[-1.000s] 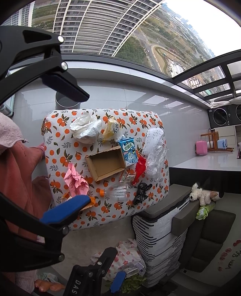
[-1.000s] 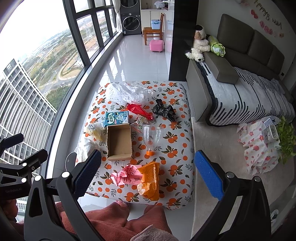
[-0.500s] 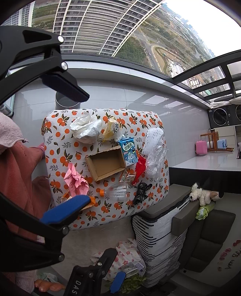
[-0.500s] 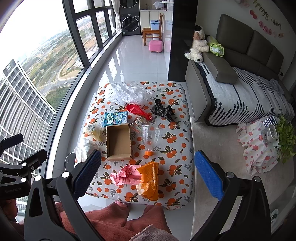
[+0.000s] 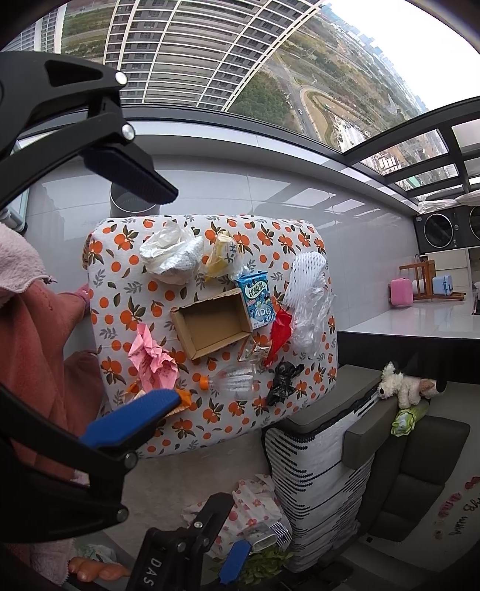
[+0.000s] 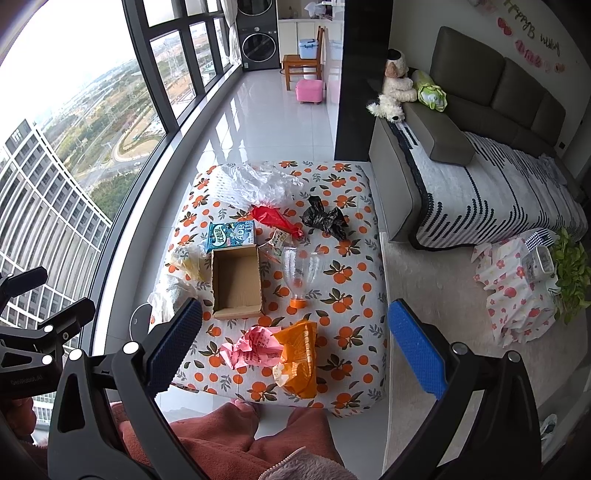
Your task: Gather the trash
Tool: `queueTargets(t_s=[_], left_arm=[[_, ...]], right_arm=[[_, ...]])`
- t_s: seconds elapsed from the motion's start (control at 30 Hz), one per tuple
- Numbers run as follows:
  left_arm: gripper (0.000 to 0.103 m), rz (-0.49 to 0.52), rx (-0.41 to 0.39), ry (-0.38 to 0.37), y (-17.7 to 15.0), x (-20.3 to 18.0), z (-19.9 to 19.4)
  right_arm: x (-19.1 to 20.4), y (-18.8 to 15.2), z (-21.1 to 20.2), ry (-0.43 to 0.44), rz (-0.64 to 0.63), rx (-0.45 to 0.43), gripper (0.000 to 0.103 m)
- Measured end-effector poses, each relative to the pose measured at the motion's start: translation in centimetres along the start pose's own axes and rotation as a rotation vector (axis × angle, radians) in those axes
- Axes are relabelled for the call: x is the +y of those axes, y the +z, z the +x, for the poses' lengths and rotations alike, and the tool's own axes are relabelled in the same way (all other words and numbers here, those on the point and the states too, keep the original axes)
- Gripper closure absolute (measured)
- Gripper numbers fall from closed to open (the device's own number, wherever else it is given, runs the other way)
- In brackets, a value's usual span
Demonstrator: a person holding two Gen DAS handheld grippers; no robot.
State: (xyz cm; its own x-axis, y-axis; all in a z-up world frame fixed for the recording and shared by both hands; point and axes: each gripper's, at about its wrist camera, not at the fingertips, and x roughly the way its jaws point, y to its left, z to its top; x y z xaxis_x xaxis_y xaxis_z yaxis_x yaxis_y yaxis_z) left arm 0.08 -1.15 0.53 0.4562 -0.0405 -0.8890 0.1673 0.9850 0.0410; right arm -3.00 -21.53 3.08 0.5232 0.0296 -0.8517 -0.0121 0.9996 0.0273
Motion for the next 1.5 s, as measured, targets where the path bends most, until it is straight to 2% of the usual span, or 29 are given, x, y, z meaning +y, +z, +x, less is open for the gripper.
queueTargets(t_s=[1.27, 1.5], left_arm=[[0.004, -0.002, 0.007, -0.011, 0.2, -0.7, 0.0], [0.004, -0.012, 0.019, -0.017, 0.2, -0.7, 0.5]], right_arm=[[0.1, 0.2, 0.1, 0.002, 0.001, 0.003, 0.006], [0.8, -0.2, 2.0, 0.008, -0.029, 0.022, 0.006]])
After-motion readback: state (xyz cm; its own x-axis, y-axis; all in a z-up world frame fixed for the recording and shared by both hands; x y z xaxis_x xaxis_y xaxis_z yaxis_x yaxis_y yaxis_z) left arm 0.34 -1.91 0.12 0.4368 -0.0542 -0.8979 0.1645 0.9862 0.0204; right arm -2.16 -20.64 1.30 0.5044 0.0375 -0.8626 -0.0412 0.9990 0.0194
